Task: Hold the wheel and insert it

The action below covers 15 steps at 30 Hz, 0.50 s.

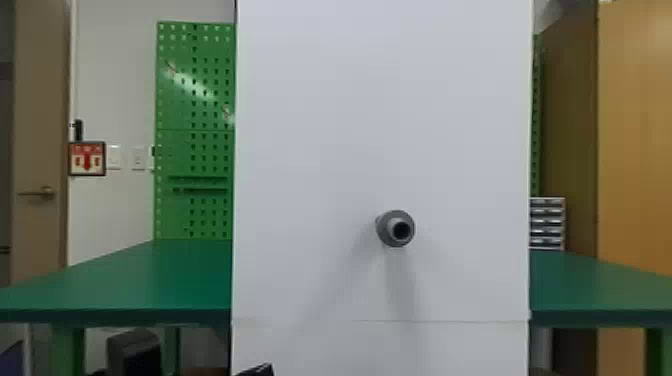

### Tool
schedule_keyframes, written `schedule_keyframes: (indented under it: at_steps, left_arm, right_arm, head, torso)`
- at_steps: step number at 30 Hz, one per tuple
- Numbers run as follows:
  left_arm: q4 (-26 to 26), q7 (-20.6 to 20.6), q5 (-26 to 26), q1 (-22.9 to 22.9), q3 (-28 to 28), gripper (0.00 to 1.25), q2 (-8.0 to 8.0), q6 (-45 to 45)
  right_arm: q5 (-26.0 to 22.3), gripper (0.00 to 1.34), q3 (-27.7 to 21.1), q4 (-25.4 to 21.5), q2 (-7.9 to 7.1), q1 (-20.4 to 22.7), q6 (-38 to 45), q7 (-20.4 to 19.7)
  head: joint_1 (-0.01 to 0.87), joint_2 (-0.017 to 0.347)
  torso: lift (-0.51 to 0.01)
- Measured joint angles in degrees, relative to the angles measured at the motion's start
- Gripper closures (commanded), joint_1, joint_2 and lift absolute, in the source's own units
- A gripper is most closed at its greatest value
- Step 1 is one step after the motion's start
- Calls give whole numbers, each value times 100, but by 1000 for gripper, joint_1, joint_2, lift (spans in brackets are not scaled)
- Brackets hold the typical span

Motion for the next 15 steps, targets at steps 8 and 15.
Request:
schedule_keyframes:
  at_steps: [8, 15]
  left_arm:
    - [1, 0, 3, -12, -7, 502, 23, 0]
    - [3, 0, 13, -24, -11, 502, 35, 0]
  right_arm:
    - [-80, 1009, 121, -569, -106, -159, 752, 0]
    - [-230, 1009, 210, -1110, -245, -357, 1529, 0]
  head:
    - [0, 15]
    - [0, 15]
  torso:
    - [-491]
    - [-491]
